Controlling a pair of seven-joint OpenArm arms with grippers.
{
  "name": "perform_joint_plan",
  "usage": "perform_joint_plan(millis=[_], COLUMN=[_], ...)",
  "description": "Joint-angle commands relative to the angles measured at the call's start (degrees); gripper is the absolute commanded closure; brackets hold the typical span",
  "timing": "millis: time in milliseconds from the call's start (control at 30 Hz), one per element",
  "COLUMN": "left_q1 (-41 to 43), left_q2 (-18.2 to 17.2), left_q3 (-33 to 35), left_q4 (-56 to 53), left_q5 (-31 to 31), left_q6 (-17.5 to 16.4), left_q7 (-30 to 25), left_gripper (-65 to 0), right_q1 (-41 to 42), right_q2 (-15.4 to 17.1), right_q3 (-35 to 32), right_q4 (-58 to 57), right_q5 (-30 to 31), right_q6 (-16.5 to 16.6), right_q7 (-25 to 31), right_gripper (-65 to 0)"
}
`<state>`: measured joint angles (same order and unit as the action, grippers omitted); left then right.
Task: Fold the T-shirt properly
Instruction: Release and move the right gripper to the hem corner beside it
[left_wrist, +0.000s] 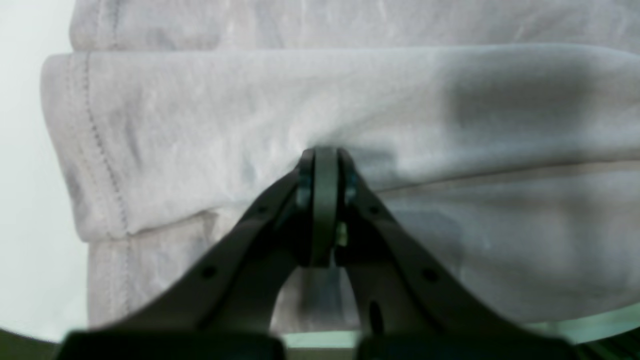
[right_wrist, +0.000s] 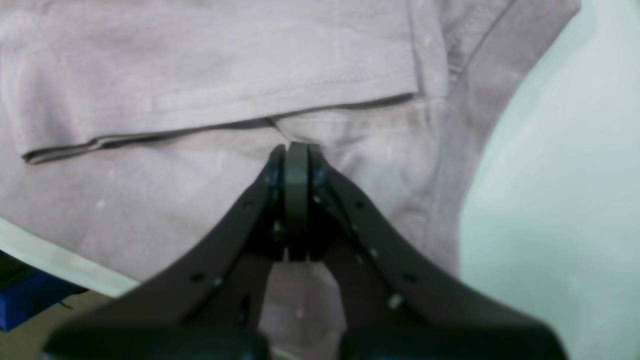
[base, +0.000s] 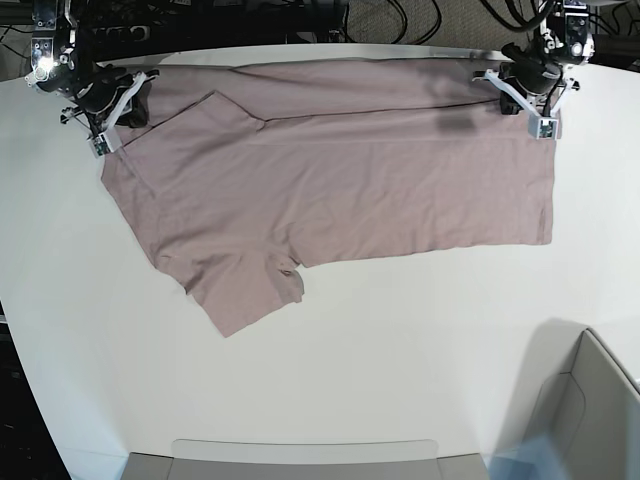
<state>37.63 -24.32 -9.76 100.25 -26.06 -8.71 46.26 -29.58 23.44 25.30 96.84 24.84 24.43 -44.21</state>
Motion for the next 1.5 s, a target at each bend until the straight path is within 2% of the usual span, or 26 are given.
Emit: perform_joint_plan(millis=[0,200,333,500,733,900,1033,1133,1233,1333,1467], left_q1=[1.6,1.5,0.0,-3.6,-10.2,-14.2,-17.0,-17.6,-17.6,-17.6,-17.6], left_q2=[-0.3,-0.3,-0.1,-0.1,-0.1,0.0,0.2,1.3,1.5,1.8,1.9], left_q3=[0.0,0.0,-3.4,-8.2,-14.5,-15.3,-14.7,-14.7,-14.7,-14.7,-14.7], left_q4=[0.5,6.3,8.4,8.5,12.0,13.1,13.1,12.9,12.9,12.9,12.7], left_q5=[2.3,2.3,2.3,2.3,2.2,2.2,1.9,2.2,2.2,2.2,2.2], left_q6=[1.4,1.4,1.4,1.4,1.2,1.2,1.2,1.2,1.2,1.2,1.2], left_q7=[6.1,6.1,6.2,10.4,16.9,19.9,21.9,22.3,22.3,22.3,22.3], left_gripper=[0.0,0.0,0.0,0.0,0.0,0.0,0.0,0.0,0.0,0.0,0.0], right_q1=[-0.2,1.0,1.3,1.8,8.4,17.0,27.9,36.1,42.8,45.5,43.9], right_q2=[0.5,-0.7,-0.6,-0.8,-1.7,-1.7,-2.1,-4.8,-7.7,-9.2,-9.2], right_q3=[2.1,7.2,8.9,10.2,9.7,4.2,-4.9,-9.3,-10.8,-10.9,-11.0], right_q4=[0.9,2.9,4.5,6.9,7.6,6.2,-2.3,-12.3,-21.9,-28.6,-30.4], right_q5=[-1.3,-1.3,-1.2,-1.2,-1.3,-1.7,-9.0,-16.0,-20.6,-24.2,-28.6], right_q6=[-0.5,-0.5,-0.5,-0.5,-0.5,-0.5,-0.6,-0.6,-0.6,-0.6,-0.6], right_q7=[-0.7,-0.7,-0.7,-0.7,-0.7,-0.8,-0.8,-0.5,0.4,3.6,3.8], right_gripper=[0.0,0.0,0.0,0.0,0.0,0.0,0.0,0.0,0.0,0.0,0.0])
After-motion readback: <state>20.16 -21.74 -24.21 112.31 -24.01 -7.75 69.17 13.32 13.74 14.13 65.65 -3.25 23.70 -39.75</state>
